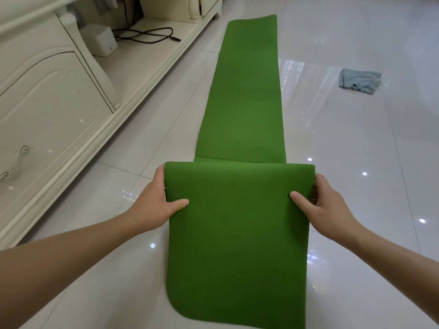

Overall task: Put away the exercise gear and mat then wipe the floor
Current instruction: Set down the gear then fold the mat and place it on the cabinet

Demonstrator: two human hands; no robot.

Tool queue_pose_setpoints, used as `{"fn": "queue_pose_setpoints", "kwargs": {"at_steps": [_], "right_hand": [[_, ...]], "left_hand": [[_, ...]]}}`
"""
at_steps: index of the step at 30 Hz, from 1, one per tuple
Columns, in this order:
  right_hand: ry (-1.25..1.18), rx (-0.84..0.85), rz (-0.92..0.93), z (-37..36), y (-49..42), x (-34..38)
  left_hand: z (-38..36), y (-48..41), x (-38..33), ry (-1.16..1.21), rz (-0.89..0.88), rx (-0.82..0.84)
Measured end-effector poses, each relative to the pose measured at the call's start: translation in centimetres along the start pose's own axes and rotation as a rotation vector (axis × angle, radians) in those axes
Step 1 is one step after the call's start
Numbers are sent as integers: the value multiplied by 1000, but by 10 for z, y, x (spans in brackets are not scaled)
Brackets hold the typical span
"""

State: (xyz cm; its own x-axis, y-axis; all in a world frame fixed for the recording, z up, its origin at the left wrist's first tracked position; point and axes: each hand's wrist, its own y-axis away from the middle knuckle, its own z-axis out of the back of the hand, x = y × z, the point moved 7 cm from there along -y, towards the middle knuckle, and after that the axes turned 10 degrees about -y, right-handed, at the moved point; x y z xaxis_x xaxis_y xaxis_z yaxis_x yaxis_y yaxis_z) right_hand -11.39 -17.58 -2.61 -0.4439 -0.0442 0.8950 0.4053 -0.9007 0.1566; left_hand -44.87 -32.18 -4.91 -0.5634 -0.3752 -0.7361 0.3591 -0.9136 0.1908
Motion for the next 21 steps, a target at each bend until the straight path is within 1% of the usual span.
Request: {"fn": "queue_pose_setpoints", "kwargs": {"at_steps": [5,7,16,21], "right_hand": [[-56,173,-67,-7,11,-13],[-47,199,-75,-7,13,-17],[16,123,-1,2,6,3],[8,120,21,5,8,14]], "left_hand": [[-4,-2,-3,8,-11,-12],[-4,-2,-4,-2,-14,-13],[11,-6,-24,-38,-80,-60],[24,2,-34,-59,-98,-88]]}}
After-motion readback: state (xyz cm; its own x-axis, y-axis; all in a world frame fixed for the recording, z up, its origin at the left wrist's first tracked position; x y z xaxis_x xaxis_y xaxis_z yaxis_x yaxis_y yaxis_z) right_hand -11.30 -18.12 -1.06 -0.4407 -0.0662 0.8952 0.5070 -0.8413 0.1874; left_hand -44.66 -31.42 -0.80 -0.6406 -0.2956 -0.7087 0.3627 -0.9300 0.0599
